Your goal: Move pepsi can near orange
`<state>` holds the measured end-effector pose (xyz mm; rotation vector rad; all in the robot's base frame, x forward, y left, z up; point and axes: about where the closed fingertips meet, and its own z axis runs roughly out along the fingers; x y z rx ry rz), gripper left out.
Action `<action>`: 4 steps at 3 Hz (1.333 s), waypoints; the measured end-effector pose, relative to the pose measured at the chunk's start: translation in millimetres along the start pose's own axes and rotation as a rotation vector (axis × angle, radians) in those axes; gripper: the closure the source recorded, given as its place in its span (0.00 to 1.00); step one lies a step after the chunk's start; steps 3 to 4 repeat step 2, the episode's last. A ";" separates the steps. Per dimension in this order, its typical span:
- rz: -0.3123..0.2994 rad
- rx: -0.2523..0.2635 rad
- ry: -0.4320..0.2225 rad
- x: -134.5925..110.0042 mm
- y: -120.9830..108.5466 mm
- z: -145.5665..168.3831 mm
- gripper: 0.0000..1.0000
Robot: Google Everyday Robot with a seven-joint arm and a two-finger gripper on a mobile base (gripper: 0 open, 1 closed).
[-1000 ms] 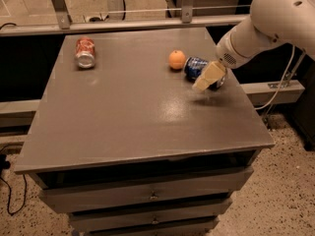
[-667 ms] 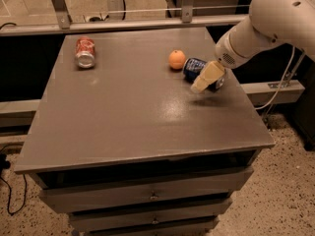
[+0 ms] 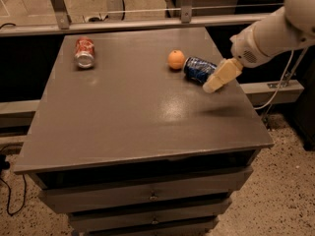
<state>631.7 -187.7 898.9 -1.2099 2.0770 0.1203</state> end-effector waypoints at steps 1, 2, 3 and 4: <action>-0.013 -0.074 -0.107 14.2 15.2 -49.7 0.00; -0.004 -0.095 -0.154 18.6 22.2 -67.6 0.00; -0.004 -0.095 -0.154 18.6 22.2 -67.6 0.00; -0.004 -0.095 -0.154 18.6 22.2 -67.6 0.00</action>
Offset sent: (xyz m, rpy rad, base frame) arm -0.0344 -0.0181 0.0192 0.0789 -0.0081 0.0675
